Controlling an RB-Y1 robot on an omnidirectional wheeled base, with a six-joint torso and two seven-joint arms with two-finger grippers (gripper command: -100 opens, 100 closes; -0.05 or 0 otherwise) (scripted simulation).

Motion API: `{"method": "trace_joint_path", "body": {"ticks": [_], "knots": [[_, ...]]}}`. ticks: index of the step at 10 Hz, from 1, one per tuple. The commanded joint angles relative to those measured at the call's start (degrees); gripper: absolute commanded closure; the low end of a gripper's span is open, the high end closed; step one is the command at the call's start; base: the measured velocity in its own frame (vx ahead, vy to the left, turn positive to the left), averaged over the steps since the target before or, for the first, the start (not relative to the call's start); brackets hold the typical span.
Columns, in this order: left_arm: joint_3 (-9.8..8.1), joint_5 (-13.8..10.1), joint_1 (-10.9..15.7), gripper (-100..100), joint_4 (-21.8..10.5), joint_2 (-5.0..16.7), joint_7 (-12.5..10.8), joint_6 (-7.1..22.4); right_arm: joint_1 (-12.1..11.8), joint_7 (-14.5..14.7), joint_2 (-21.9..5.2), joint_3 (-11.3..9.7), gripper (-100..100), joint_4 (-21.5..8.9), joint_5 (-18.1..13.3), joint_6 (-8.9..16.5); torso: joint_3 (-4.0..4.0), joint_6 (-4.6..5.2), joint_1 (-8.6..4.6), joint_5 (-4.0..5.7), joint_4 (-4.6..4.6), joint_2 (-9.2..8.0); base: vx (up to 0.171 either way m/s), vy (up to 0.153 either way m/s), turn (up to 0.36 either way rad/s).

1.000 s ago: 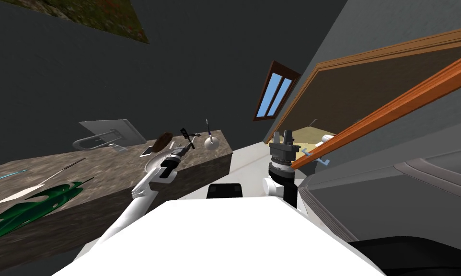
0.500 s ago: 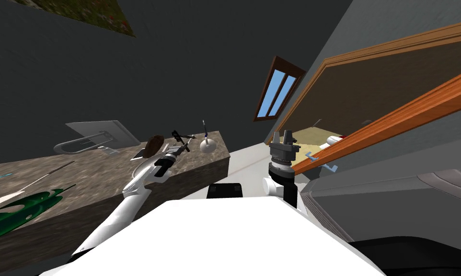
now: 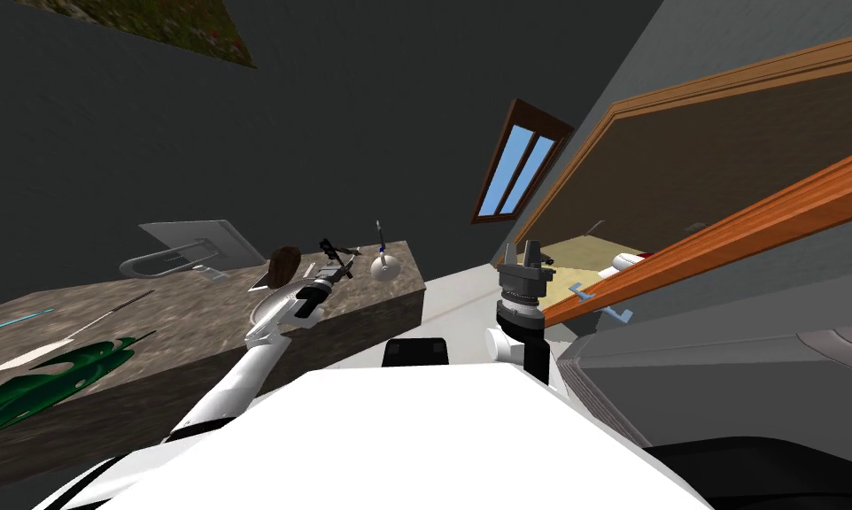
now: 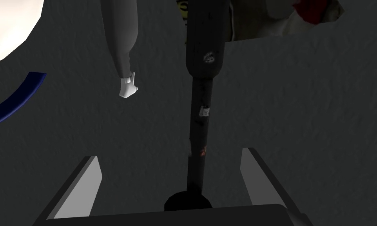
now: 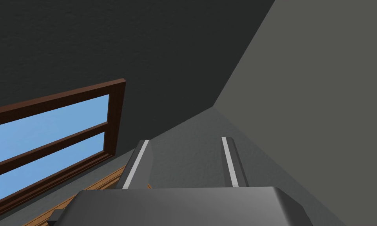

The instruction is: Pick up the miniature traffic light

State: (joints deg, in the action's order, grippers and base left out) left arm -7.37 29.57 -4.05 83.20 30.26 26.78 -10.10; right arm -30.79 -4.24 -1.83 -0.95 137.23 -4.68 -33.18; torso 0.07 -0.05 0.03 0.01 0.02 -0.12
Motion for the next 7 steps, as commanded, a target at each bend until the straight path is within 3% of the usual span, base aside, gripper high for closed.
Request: {"method": "trace_joint_path", "body": {"ticks": [1, 3, 4, 6, 7], "knots": [[0.46, -0.8, 2.7, -100, -2.9, 0.1, 0.8, -1.4, 0.0, 0.0, 0.0, 0.0, 0, 0.0, 0.0, 0.0, 0.00, 0.00, 0.00, 0.00, 0.00, 0.00, -0.029, -0.020, 0.063], [0.46, -0.8, 2.7, -100, -5.1, 0.1, 0.8, -1.4, 0.0, 0.0, 0.0, 0.0, 0, 0.0, 0.0, 0.0, -0.01, 0.01, 0.01, 0.00, -0.01, 0.03, -0.005, -0.007, -0.006], [1.81, -2.3, 5.6, -100, -7.4, 0.5, 2.3, -3.2, 0.0, 0.0, 0.0, 0.0, 0, 0.0, 0.0, 0.0, -0.03, 0.00, 0.04, -0.01, -0.01, 0.06, -0.021, -0.018, 0.103], [1.81, -2.3, 7.0, -100, -10.7, 0.5, 2.3, -3.2, 0.0, 0.0, 0.0, 0.0, 0, 0.0, 0.0, 0.0, 0.00, 0.01, -0.02, 0.01, 0.00, 0.01, -0.019, -0.018, 0.031], [3.17, -3.8, 9.3, -100, -12.0, 0.8, 3.7, -5.1, 0.0, 0.0, 0.0, 0.0, 0, 0.0, 0.0, 0.0, -0.01, 0.00, 0.01, 0.00, -0.01, 0.03, -0.026, -0.013, 0.105]]}}
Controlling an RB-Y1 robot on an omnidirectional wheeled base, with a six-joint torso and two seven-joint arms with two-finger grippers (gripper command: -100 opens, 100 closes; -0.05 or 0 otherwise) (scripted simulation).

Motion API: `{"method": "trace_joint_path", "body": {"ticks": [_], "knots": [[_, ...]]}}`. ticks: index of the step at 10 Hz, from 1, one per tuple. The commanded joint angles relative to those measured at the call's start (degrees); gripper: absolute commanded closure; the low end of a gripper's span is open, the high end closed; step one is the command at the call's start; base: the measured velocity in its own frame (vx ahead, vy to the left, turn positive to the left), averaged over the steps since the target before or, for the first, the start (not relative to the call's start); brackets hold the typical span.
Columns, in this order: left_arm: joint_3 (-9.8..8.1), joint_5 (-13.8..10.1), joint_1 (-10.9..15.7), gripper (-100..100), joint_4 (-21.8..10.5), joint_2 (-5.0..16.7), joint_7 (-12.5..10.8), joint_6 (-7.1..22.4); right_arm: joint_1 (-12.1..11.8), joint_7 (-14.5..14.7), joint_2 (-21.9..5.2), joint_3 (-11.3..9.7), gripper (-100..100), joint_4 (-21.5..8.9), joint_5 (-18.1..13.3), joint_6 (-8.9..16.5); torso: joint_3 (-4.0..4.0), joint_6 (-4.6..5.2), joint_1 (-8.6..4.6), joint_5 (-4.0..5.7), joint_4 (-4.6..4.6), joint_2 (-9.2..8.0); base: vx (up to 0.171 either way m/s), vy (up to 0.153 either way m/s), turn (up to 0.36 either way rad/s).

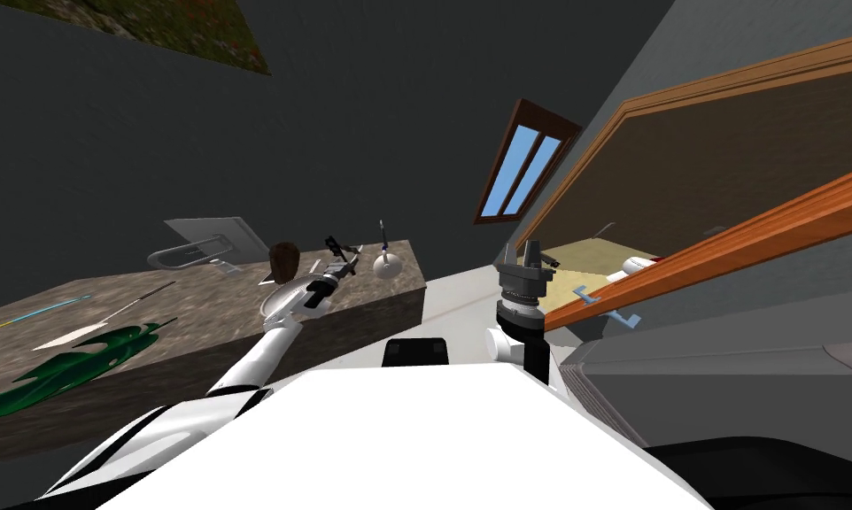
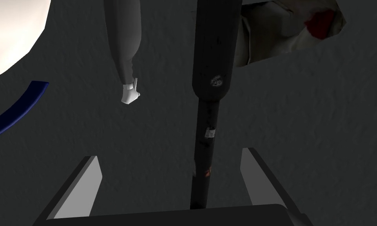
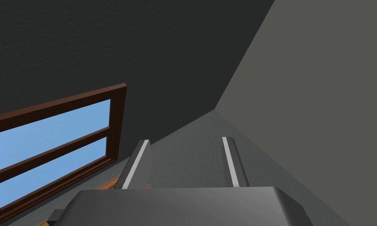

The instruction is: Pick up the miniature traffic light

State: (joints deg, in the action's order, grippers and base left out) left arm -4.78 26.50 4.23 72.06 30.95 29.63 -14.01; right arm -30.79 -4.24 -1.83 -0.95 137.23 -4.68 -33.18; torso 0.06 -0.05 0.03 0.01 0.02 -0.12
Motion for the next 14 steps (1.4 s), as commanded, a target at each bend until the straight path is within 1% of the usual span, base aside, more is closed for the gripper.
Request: {"method": "trace_joint_path", "body": {"ticks": [1, 2, 3, 4, 5, 6, 7, 9, 10, 11, 12, 13, 14], "knots": [[0.58, -0.7, 2.9, -100, -2.9, 0.2, 0.8, -1.2, 0.0, 0.0, 0.0, 0.0, 0, 0.0, 0.0, 0.0, 0.00, 0.00, 0.00, 0.00, 0.00, 0.00, -0.031, -0.022, 0.050], [0.58, -0.7, 2.9, -100, -5.0, 0.2, 0.8, -1.2, 0.0, 0.0, 0.0, 0.0, 0, 0.0, 0.0, 0.0, 0.01, 0.02, -0.03, 0.01, 0.00, -0.01, -0.014, -0.016, -0.014], [1.93, -2.2, 6.1, -100, -7.6, 0.5, 2.3, -3.1, 0.0, 0.0, 0.0, 0.0, 0, 0.0, 0.0, 0.0, -0.01, 0.01, -0.01, 0.00, -0.01, 0.02, -0.024, -0.018, 0.097], [1.93, -2.2, 7.2, -100, -9.6, 0.5, 2.3, -3.1, 0.0, 0.0, 0.0, 0.0, 0, 0.0, 0.0, 0.0, 0.00, 0.00, -0.02, 0.01, 0.00, 0.01, -0.023, -0.022, 0.065], [1.93, -2.2, 7.2, -100, -10.8, 0.5, 2.3, -3.1, 0.0, 0.0, 0.0, 0.0, 0, 0.0, 0.0, 0.0, 0.00, 0.01, -0.03, 0.00, 0.00, 0.00, -0.013, -0.013, -0.002], [3.29, -3.8, 9.8, -100, -12.8, 0.8, 3.7, -5.0, 0.0, 0.0, 0.0, 0.0, 0, 0.0, 0.0, 0.0, -0.01, 0.01, 0.00, 0.00, -0.01, 0.02, -0.032, -0.014, 0.106], [3.29, -3.8, 11.2, -100, -13.7, 0.8, 3.7, -5.0, 0.0, 0.0, 0.0, 0.0, 0, 0.0, 0.0, 0.0, 0.01, -0.01, -0.01, 0.00, 0.01, -0.02, -0.032, -0.023, 0.057], [3.29, -3.8, 11.4, -100, -16.4, 0.8, 3.7, -5.0, 0.0, 0.0, 0.0, 0.0, 0, 0.0, 0.0, 0.0, -0.01, 0.01, -0.01, 0.00, 0.00, 0.02, -0.007, -0.008, -0.012], [4.64, -5.3, 14.6, -100, -19.1, 1.2, 5.1, -6.9, 0.0, 0.0, 0.0, 0.0, 0, 0.0, 0.0, 0.0, -0.03, 0.00, 0.04, -0.01, -0.01, 0.05, -0.020, -0.016, 0.119], [4.64, -5.3, 15.7, -100, -21.1, 1.2, 5.1, -6.9, 0.0, 0.0, 0.0, 0.0, 0, 0.0, 0.0, 0.0, -0.01, -0.02, 0.00, 0.00, -0.01, 0.02, -0.030, -0.023, 0.053], [4.64, -5.3, 15.7, -100, -21.9, 1.2, 5.1, -6.9, 0.0, 0.0, 0.0, 0.0, 0, 0.0, 0.0, 0.0, 0.01, 0.01, -0.03, 0.01, 0.00, -0.01, -0.015, -0.010, -0.013], [5.99, -6.8, 18.3, -100, -24.1, 1.5, 6.6, -8.8, 0.0, 0.0, 0.0, 0.0, 0, 0.0, 0.0, 0.0, 0.00, 0.01, 0.00, 0.00, 0.00, 0.01, -0.023, -0.018, 0.104], [5.99, -6.8, 19.9, -100, -26.1, 1.5, 6.6, -8.8, 0.0, 0.0, 0.0, 0.0, 0, 0.0, 0.0, 0.0, 0.00, -0.01, -0.02, 0.01, 0.00, 0.00, -0.028, -0.023, 0.064]]}}
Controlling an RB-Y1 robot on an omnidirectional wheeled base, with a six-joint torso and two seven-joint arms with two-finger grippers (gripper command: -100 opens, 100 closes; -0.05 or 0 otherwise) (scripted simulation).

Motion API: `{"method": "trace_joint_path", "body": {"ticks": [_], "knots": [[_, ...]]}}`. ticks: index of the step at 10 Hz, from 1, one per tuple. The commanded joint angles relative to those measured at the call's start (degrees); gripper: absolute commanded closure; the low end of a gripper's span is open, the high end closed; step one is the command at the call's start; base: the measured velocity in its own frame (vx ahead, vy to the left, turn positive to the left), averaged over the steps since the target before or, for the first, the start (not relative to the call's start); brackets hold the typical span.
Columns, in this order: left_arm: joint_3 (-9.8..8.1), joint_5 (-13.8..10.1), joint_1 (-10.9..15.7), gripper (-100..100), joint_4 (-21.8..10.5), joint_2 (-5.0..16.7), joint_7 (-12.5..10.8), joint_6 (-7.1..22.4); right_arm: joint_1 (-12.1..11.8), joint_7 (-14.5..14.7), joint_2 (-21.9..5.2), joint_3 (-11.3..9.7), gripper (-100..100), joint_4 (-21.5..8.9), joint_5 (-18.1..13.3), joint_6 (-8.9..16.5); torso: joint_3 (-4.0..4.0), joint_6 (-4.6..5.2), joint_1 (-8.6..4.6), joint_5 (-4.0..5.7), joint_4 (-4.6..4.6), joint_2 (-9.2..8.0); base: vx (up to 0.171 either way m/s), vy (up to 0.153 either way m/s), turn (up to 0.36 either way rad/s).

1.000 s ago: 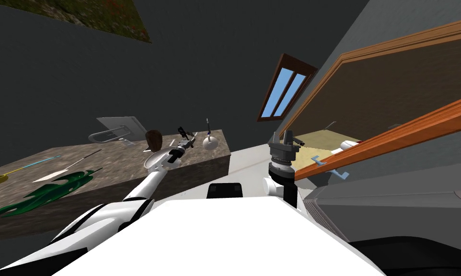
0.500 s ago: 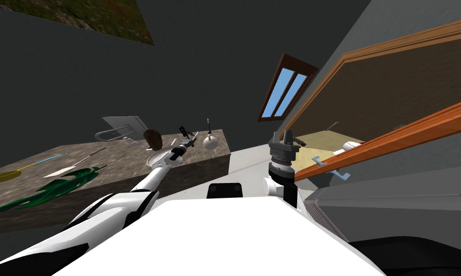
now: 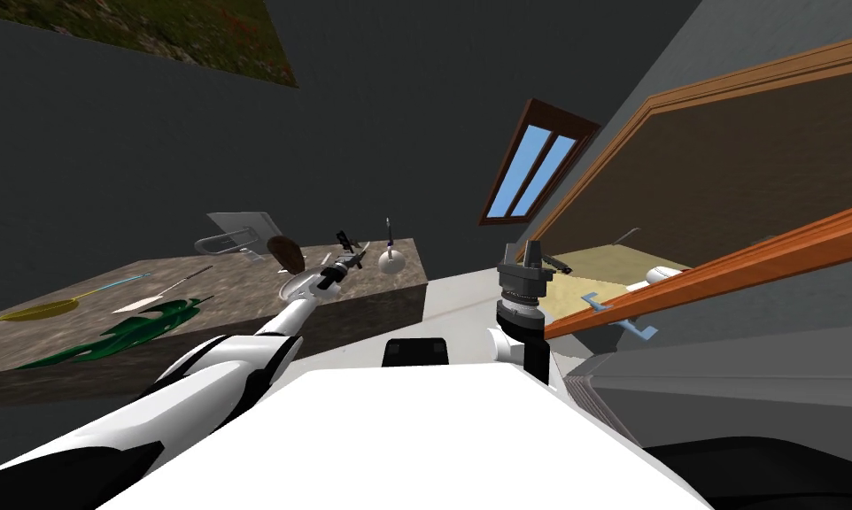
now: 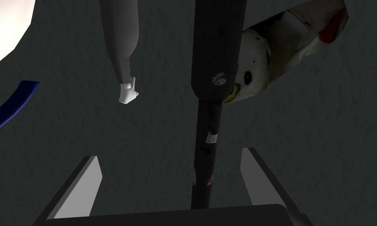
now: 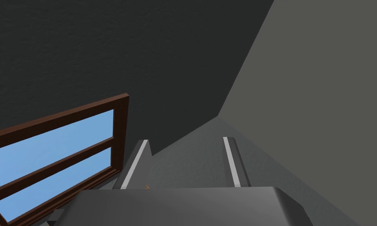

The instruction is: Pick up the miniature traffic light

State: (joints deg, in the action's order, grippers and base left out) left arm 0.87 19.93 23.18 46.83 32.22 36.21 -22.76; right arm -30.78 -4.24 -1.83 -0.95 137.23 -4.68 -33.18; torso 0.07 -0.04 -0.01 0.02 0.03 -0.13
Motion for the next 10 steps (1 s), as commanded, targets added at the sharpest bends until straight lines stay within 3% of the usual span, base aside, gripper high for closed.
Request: {"method": "trace_joint_path", "body": {"ticks": [1, 4, 5, 7, 8, 10], "knots": [[0.34, -0.2, 1.0, -100, -2.3, 0.2, 0.0, -0.1, 0.0, 0.0, 0.0, 0.0, 0, 0.0, 0.0, 0.0, 0.00, 0.00, 0.00, 0.00, 0.00, 0.00, -0.016, -0.011, -0.012], [3.04, -3.3, 7.7, -100, -10.1, 0.9, 2.8, -3.8, 0.0, 0.0, 0.0, 0.0, 0, 0.0, 0.0, 0.0, 0.01, -0.01, 0.01, 0.00, 0.00, -0.02, -0.035, -0.022, 0.087], [3.04, -3.3, 9.5, -100, -12.8, 0.9, 2.8, -3.8, 0.0, 0.0, 0.0, 0.0, 0, 0.0, 0.0, 0.0, 0.03, -0.02, -0.02, 0.00, 0.01, -0.05, -0.029, -0.022, 0.053], [2.95, -3.2, 9.0, -100, -12.4, 0.9, 2.9, -3.7, 0.0, 0.0, 0.0, 0.0, 0, 0.0, 0.0, 0.0, -0.01, -0.01, 0.04, -0.01, -0.01, 0.02, -0.005, -0.004, -0.006], [2.98, -3.2, 9.0, 100, -12.5, 0.9, 2.8, -3.7, 0.0, 0.0, 0.0, 0.0, 0, 0.0, 0.0, 0.0, -0.03, -0.01, 0.07, -0.02, -0.02, 0.05, 0.000, 0.000, 0.000], [2.95, -3.2, 9.0, 100, -12.5, 0.9, 2.9, -3.6, 0.0, 0.0, 0.0, 0.0, 0, 0.0, 0.0, 0.0, -0.05, 0.04, 0.04, -0.03, -0.03, 0.07, 0.000, 0.002, 0.006]]}}
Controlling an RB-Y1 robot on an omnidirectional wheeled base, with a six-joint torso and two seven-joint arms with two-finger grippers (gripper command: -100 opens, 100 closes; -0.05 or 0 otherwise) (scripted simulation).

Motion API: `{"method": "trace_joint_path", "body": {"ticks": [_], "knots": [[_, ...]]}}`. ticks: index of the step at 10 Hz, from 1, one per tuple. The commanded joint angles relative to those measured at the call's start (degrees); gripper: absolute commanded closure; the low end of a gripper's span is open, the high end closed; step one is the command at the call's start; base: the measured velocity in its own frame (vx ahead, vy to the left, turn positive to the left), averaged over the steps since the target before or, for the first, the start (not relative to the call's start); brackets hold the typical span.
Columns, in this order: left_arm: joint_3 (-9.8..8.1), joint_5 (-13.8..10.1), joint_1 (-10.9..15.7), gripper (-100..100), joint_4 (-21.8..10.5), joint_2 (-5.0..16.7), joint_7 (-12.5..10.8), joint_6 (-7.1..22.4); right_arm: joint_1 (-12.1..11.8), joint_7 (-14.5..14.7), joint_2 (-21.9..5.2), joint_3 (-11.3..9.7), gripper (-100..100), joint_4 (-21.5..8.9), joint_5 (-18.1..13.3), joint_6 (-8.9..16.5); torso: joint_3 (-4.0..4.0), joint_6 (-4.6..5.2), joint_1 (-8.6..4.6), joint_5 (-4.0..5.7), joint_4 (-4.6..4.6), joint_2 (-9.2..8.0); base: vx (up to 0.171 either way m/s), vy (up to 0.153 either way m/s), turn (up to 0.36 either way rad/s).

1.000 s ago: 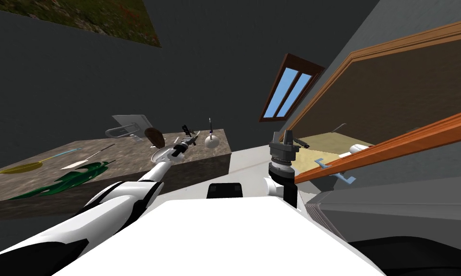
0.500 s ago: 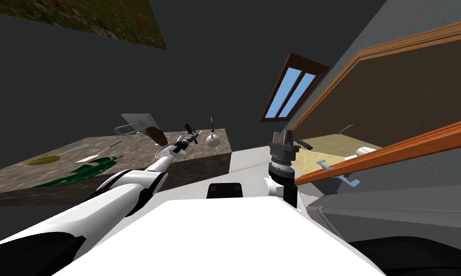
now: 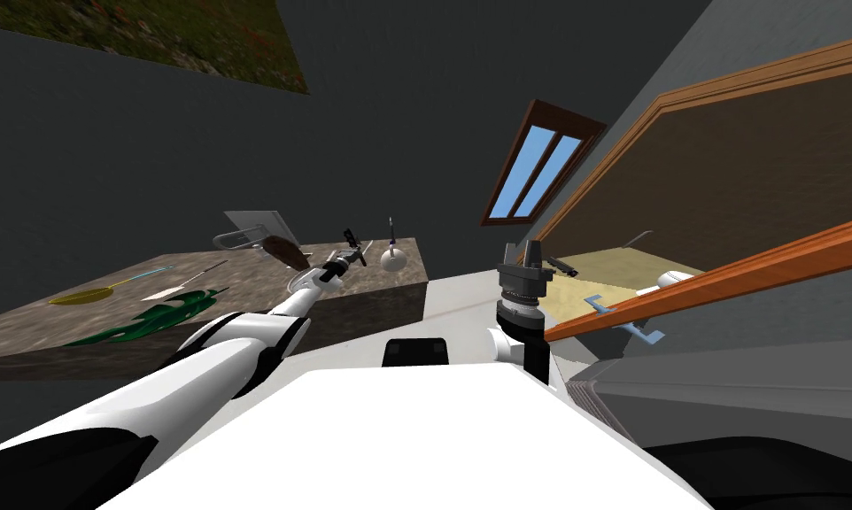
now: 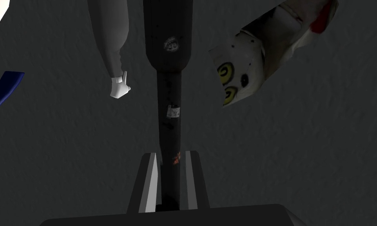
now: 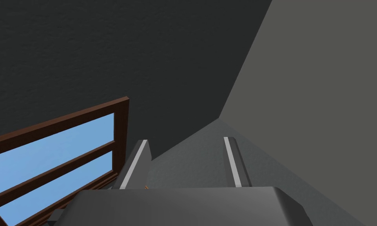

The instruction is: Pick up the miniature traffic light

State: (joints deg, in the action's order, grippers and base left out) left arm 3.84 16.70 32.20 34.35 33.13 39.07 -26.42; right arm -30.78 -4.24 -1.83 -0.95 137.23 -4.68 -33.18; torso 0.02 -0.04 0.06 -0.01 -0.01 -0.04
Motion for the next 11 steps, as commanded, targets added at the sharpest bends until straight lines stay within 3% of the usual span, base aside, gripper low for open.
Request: {"method": "trace_joint_path", "body": {"ticks": [1, 2, 3, 4, 6, 7, 9, 10, 11], "knots": [[0.00, 0.0, 0.0, 100, 0.0, 0.0, 0.0, 0.0, 0.0, 0.0, 0.0, 0.0, 0, 0.0, 0.0, 0.0, 0.00, 0.00, 0.00, 0.00, 0.00, 0.00, 0.000, 0.000, 0.000], [0.00, 0.0, 0.0, 100, 0.0, 0.0, 0.0, 0.0, 0.0, 0.0, 0.0, 0.0, 0, 0.0, 0.0, 0.0, 0.00, 0.00, 0.01, 0.00, 0.00, 0.00, 0.000, 0.000, 0.000], [0.00, 0.0, 0.0, 0, 0.0, 0.0, 0.0, 0.0, 0.0, 0.0, 0.0, 0.0, 0, 0.0, 0.0, 0.0, 0.00, 0.00, 0.01, 0.00, 0.01, 0.00, 0.000, 0.000, 0.000], [-1.28, 1.5, -2.9, 100, 2.9, -0.3, -1.5, 1.7, 0.0, 0.0, 0.0, 0.0, 0, 0.0, 0.0, 0.0, 0.01, 0.00, 0.01, 0.00, 0.01, -0.01, 0.031, 0.018, -0.107], [-1.28, 1.5, -3.8, 100, 4.6, -0.3, -1.5, 1.7, 0.0, 0.0, 0.0, 0.0, 0, 0.0, 0.0, 0.0, -0.22, 0.07, 0.13, -0.16, -0.22, 0.22, 0.028, 0.023, -0.033], [-2.64, 3.0, -6.3, 100, 6.9, -0.7, -2.9, 3.6, 0.0, 0.0, 0.0, 0.0, 0, 0.0, 0.0, 0.0, -0.24, 0.06, 0.13, -0.18, -0.25, 0.22, 0.034, 0.020, -0.080], [-2.64, 3.0, -8.0, 100, 10.1, -0.7, -2.9, 3.6, 0.0, 0.0, 0.0, 0.0, 0, 0.0, 0.0, 0.0, -0.43, 0.12, 0.17, -0.35, -0.50, 0.37, 0.020, 0.015, -0.031], [-3.99, 4.5, -10.1, 100, 11.8, -1.0, -4.3, 5.5, 0.0, 0.0, 0.0, 0.0, 0, 0.0, 0.0, 0.0, -0.44, 0.12, 0.16, -0.38, -0.52, 0.35, 0.026, 0.017, -0.091], [-3.99, 4.5, -11.8, 100, 13.9, -1.0, -4.3, 5.5, 0.0, 0.0, 0.0, 0.0, 0, 0.0, 0.0, 0.0, -0.51, 0.15, 0.20, -0.47, -0.64, 0.39, 0.032, 0.024, -0.062]]}}
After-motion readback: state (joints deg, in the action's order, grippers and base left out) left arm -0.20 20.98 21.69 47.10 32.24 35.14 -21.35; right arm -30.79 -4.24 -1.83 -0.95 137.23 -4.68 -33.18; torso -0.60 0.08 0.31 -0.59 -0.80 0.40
